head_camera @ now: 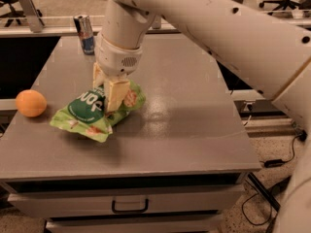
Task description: Move green rice chip bag near orange
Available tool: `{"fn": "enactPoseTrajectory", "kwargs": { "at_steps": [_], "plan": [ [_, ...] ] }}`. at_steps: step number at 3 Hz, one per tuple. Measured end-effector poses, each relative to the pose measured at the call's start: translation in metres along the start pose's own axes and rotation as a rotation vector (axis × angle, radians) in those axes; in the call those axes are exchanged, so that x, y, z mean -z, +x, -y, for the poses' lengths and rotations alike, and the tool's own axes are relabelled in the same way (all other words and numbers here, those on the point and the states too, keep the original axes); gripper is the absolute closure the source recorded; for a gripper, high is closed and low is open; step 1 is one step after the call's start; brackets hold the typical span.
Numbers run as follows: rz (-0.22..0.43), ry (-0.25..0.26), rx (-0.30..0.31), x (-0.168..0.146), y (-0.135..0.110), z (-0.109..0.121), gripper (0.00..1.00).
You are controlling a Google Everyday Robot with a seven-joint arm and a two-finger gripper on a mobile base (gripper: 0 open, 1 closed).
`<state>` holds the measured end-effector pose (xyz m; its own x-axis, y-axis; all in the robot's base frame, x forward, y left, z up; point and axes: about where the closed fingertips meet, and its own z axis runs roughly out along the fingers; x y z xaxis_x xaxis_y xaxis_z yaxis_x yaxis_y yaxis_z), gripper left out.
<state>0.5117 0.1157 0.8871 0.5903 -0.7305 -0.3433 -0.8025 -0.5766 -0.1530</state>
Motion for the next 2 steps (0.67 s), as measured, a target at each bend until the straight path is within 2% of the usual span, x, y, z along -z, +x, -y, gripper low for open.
{"fn": "enactPoseTrajectory", "kwargs": {
  "at_steps": [1, 2],
  "plan": [
    [0.011, -0.011, 0.066, -0.009, -0.027, 0.008, 1.00],
    [-0.012, -0.019, 0.114, -0.020, -0.050, 0.018, 0.76]
  ]
}}
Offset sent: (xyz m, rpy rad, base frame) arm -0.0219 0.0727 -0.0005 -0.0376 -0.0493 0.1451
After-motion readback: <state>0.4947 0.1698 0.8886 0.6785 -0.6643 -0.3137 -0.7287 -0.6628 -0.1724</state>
